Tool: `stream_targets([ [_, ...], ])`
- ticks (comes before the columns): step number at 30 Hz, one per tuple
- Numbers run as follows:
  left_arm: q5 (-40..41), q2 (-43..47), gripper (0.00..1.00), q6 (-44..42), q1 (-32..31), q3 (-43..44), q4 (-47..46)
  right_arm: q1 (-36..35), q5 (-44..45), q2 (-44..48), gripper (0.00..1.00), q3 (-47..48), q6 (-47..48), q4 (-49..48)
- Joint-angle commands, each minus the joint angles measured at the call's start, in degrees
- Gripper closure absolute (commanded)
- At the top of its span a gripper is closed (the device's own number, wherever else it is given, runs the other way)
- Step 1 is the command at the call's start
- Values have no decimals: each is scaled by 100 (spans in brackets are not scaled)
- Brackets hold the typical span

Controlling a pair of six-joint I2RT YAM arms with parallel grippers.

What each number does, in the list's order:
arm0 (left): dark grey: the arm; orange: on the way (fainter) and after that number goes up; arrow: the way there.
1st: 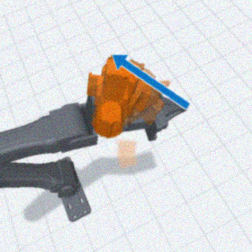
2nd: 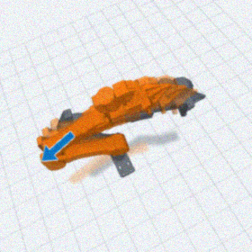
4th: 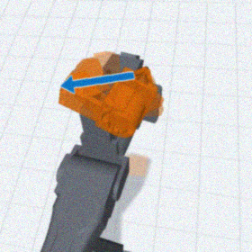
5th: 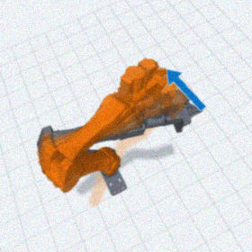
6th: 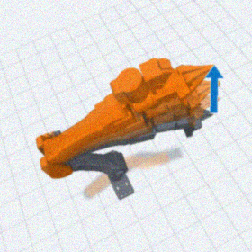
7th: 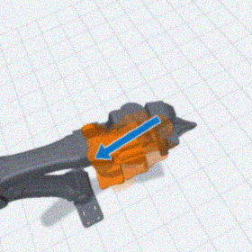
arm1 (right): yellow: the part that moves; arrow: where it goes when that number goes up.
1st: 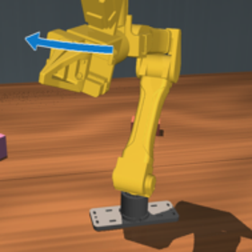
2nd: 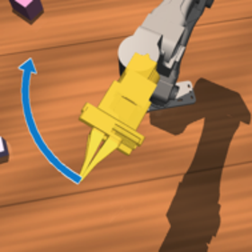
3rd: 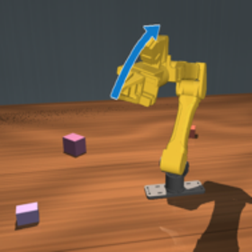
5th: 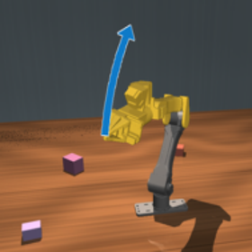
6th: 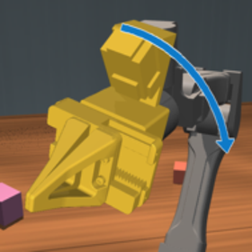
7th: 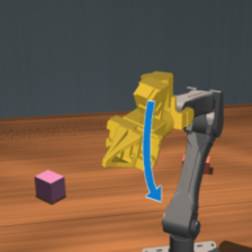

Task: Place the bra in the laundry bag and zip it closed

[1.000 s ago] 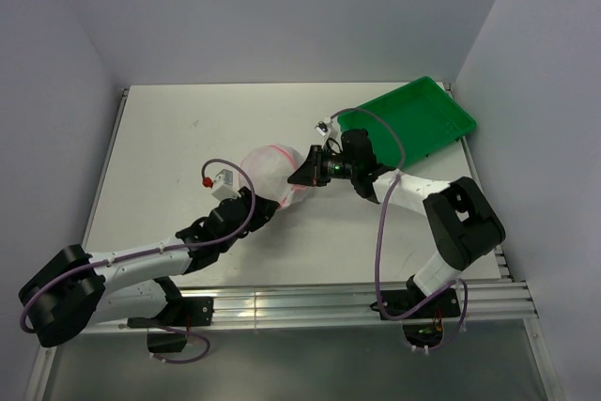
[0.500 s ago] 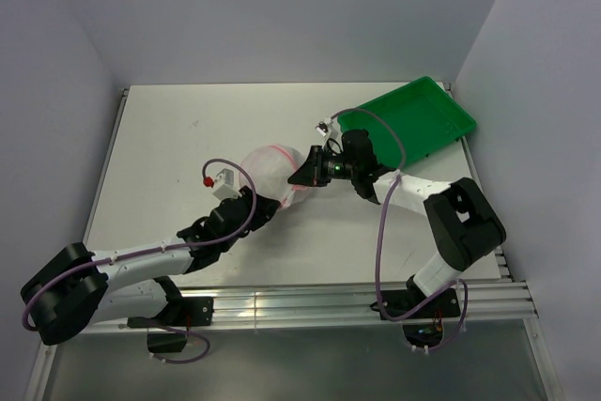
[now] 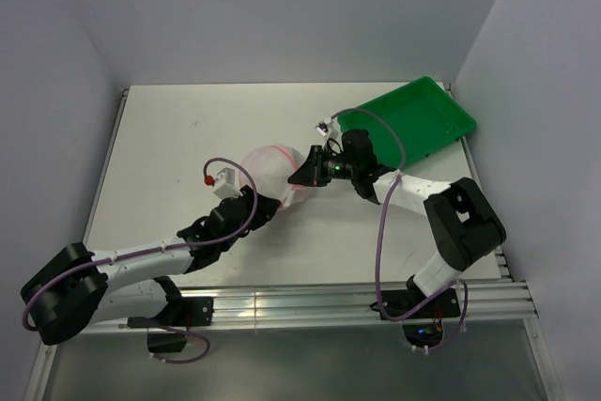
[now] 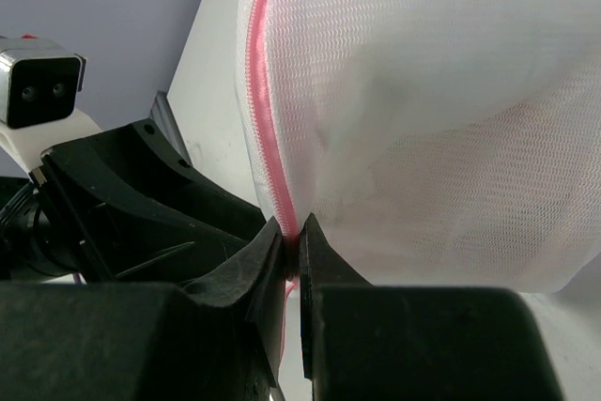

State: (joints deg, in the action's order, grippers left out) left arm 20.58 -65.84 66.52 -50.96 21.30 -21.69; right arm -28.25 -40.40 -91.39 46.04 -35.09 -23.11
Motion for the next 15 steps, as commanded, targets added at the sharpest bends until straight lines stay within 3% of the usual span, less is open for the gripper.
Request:
stream_targets([
  [1, 95, 45, 60, -245, -45, 348, 59, -14, -55, 210, 99, 1, -6, -202],
  [15, 95, -139, 80, -183, -54, 375, -90, -23, -55, 219, 99, -25, -15, -229],
])
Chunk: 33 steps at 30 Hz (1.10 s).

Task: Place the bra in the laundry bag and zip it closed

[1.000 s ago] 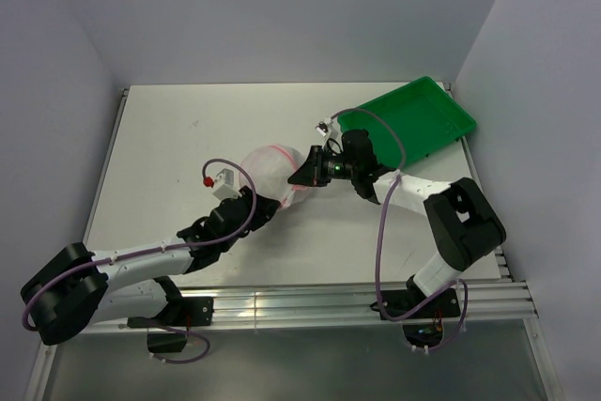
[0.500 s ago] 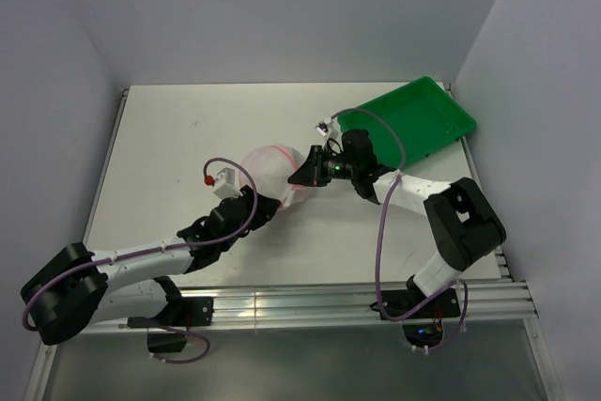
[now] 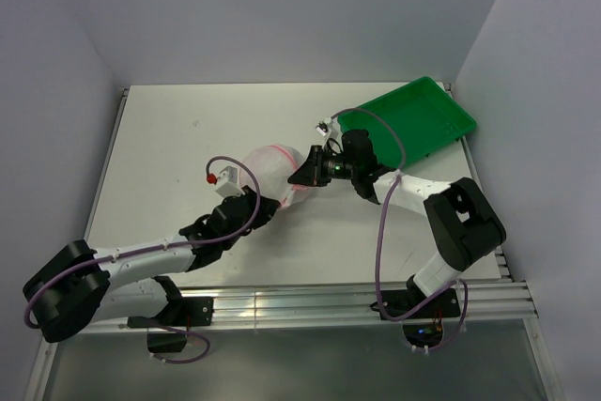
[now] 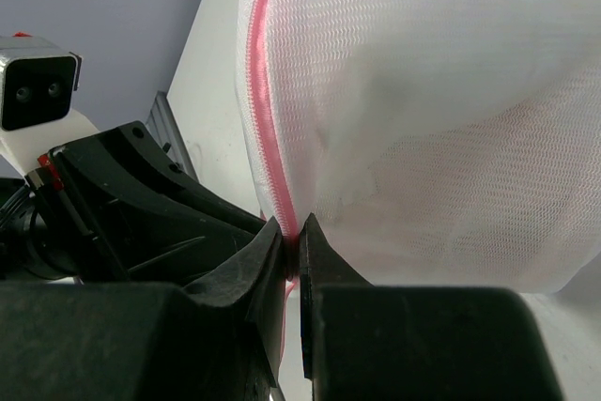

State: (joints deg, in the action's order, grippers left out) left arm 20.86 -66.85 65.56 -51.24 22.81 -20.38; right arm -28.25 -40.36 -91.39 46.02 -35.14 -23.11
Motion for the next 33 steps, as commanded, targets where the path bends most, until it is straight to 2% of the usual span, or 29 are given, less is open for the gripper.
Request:
stream_targets([
  [1, 84, -39, 81, -87, -26, 224, -203, -23, -60, 219, 100, -32, -11, -237],
  [5, 137, -4, 93, -87, -26, 207, -133, -23, -51, 219, 99, -40, -20, -237],
  [6, 172, 14, 100, -96, -26, 207, -107, -23, -42, 219, 100, -32, -11, -229],
  [14, 620, 470, 100, -412, -26, 163, 490, 39, 28, 140, 100, 82, 121, -150],
  [22, 1437, 1542, 100, -579, -26, -232, 1509, 276, -174, -194, 100, 434, 156, -53],
  [28, 1711, 2193, 100, -850, -35, -224, 1863, 259, -236, -870, 100, 1276, 305, 526],
  [29, 1632, 2229, 100, -939, -96, -233, 1627, 233, -209, -958, 87, 1635, 314, 780],
  [31, 1683, 2194, 100, -1045, -271, -172, 1415, 101, 0, -1056, 69, 1944, 410, 1088],
  [32, 1789, 2142, 100, -1037, -524, -110, 1379, 66, 176, -1047, 40, 2207, 428, 1525],
  [33, 1885, 2002, 100, -1036, -666, -40, 1344, 39, 482, -943, 30, 2279, 429, 1686],
])
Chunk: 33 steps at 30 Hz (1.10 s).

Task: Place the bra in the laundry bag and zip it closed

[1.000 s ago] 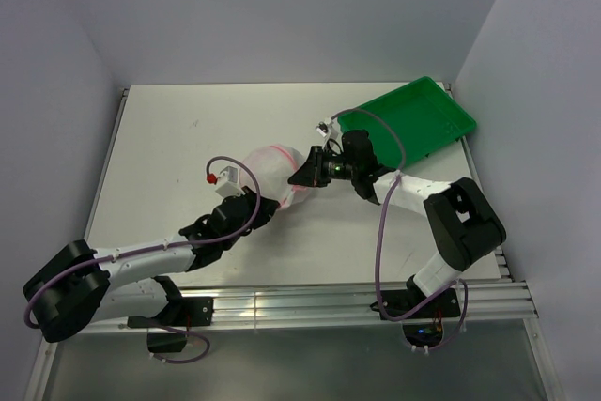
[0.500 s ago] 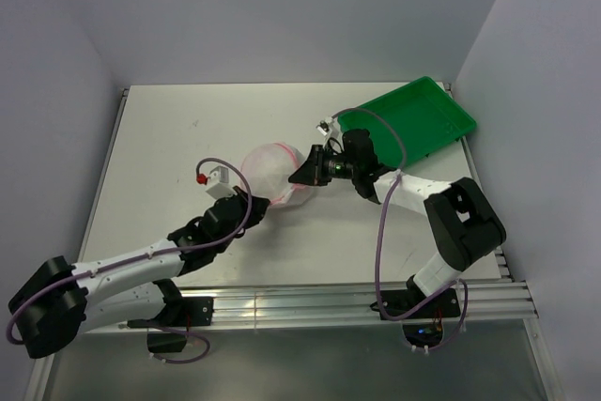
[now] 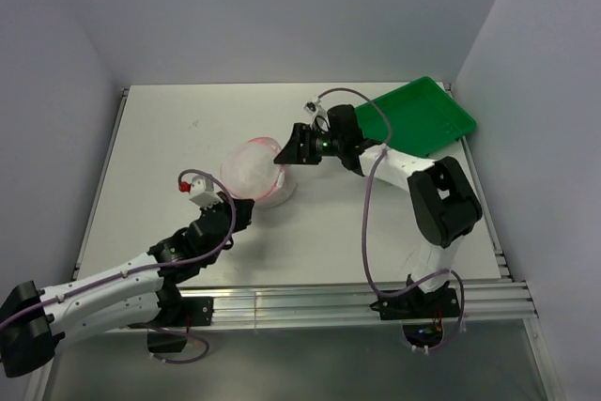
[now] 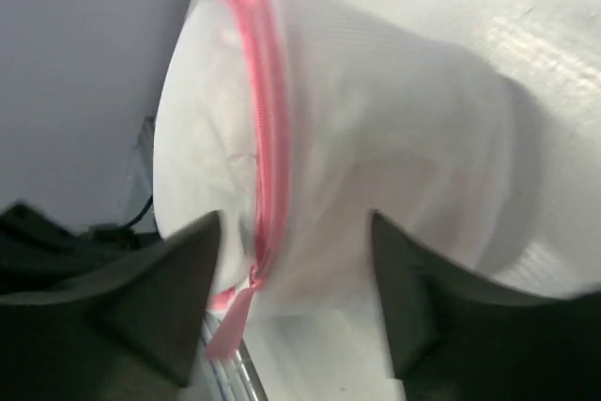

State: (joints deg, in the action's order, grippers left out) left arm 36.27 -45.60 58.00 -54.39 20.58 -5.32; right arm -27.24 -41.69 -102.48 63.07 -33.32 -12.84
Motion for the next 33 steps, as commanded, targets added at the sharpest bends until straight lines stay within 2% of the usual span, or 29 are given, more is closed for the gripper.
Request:
stream_targets([
  [1, 432, -194, 100, -289, -475, 288, -232, -70, 749, 254, 23, 610, 238, 791],
  [2, 486, -264, 100, -289, -641, 324, -328, -70, 916, 368, 13, 514, 204, 1009],
  [3, 460, -413, 100, -289, -695, 359, -538, -62, 1378, 708, 9, 400, 212, 1090],
  [5, 355, -598, 100, -254, -739, 447, -767, -70, 1724, 1105, 7, -63, 160, 1239],
  [7, 293, -923, 100, -227, -740, 517, -1110, -88, 2293, 1886, 7, -530, 54, 1197],
  [10, 170, -1292, 100, -289, -748, 640, -1497, -210, 2490, 2775, 8, -1637, -524, 732],
  [11, 152, -1363, 100, -306, -757, 667, -1550, -333, 2490, 2925, 13, -2136, -666, 417],
  [13, 73, -1521, 100, -333, -757, 702, -1708, -500, 2334, 3207, 18, -2552, -1086, 21],
  [14, 56, -1556, 100, -324, -766, 702, -1735, -571, 2254, 3242, 28, -2745, -1193, -295],
  [17, -32, -1662, 100, -254, -766, 684, -1779, -878, 2087, 3129, 36, -2677, -1440, -639],
  [25, -103, -1522, 100, -192, -775, 526, -1692, -1072, 1796, 2364, 43, -2659, -2204, -1748],
  [28, -138, -1504, 100, -184, -775, 509, -1656, -1081, 1743, 2092, 59, -2554, -2301, -1880],
  [30, -120, -1425, 100, -201, -775, 491, -1604, -1081, 1787, 2021, 62, -2545, -2319, -1897],
  [32, -68, -1329, 100, -210, -775, 474, -1551, -1072, 1901, 2056, 77, -2510, -2302, -1854],
  [33, -68, -1293, 100, -219, -775, 456, -1516, -1072, 1954, 2065, 80, -2484, -2276, -1801],
])
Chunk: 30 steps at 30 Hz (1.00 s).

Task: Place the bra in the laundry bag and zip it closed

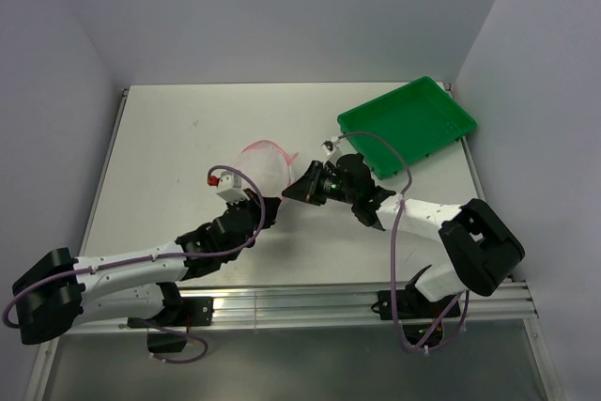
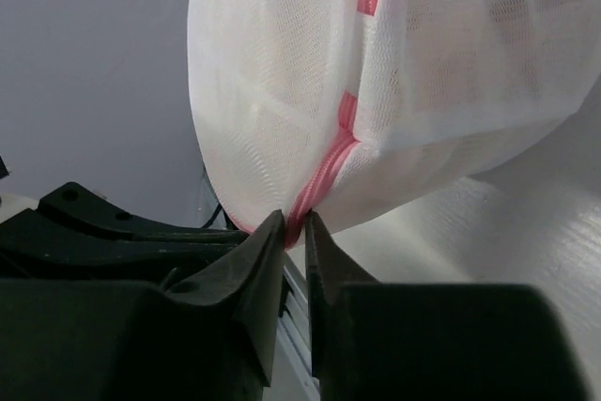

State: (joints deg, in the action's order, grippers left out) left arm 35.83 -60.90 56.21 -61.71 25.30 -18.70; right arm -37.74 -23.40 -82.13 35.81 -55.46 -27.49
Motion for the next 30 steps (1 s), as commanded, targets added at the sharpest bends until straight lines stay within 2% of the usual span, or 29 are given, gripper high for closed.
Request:
stream_targets([
  [1, -6, 272, 100, -39, -43, -34, -117, -6, 177, 39, 91, 285, -18, -276],
  [3, 55, 368, 100, -31, -43, -69, -3, 56, 221, 100, 100, 303, 18, -187],
  [7, 291, 667, 100, 39, -43, -166, 628, 336, 134, 57, 100, 496, 280, 102],
  [12, 828, 1580, 100, 206, -43, -341, 1648, 977, -402, -487, 100, 1005, 746, 550],
  [17, 1408, 2616, 100, 338, -34, -359, 2922, 1251, -727, -1312, 100, 1919, 1160, 1253],
  [19, 1391, 2863, 100, 286, -34, -368, 3021, 1243, -806, -1699, 100, 2497, 1406, 1630],
  [21, 1269, 2891, 100, 111, -34, -403, 2786, 1216, -955, -1859, 94, 2754, 1450, 1720],
  [22, 1181, 2856, 100, 75, -42, -403, 2680, 1146, -956, -1860, 78, 2808, 1459, 1694],
  [24, 952, 2602, 100, 66, -43, -377, 2477, 1058, -790, -1649, 53, 2730, 1459, 1676],
  [25, 891, 2488, 100, 75, -51, -368, 2215, 988, -650, -1440, 35, 2573, 1459, 1694],
  [27, 733, 2163, 100, 57, -60, -368, 1933, 918, -526, -1140, 28, 2109, 1390, 1650],
  [28, 680, 1944, 100, 49, -60, -385, 1470, 874, -395, -747, 27, 1844, 1311, 1398],
  [30, 566, 1723, 100, 75, -69, -377, 1151, 707, -236, -323, 27, 1056, 1057, 1098],
])
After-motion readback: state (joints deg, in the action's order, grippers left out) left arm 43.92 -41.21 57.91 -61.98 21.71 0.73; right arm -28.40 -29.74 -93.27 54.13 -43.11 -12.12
